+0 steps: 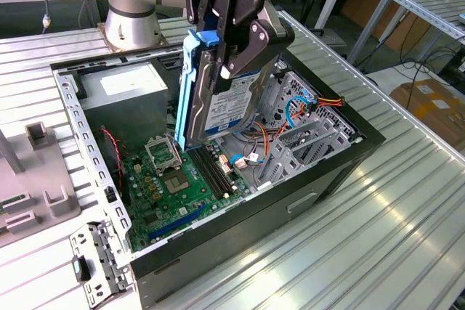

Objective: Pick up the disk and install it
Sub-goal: 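Pick up the disk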

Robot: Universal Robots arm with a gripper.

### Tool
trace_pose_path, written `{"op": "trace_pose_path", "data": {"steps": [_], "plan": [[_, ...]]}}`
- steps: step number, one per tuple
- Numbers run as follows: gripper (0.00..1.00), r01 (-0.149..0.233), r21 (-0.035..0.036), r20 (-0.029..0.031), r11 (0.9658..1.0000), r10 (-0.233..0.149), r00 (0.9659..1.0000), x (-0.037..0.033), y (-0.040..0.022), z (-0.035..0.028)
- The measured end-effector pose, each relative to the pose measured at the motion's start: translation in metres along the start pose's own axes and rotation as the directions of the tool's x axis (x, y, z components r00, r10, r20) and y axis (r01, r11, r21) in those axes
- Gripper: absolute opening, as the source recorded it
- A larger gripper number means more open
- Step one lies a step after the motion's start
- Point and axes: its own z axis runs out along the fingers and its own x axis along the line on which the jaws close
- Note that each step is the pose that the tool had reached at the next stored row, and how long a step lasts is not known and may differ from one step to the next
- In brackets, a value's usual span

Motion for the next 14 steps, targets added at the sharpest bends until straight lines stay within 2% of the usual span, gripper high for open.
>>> {"op": "trace_pose_path", "data": {"steps": [14], "plan": [[0.37, 0.001, -0.001, 0.0, 1.0, -0.001, 1.0, 0.0046, -0.0143, -0.0004]]}}
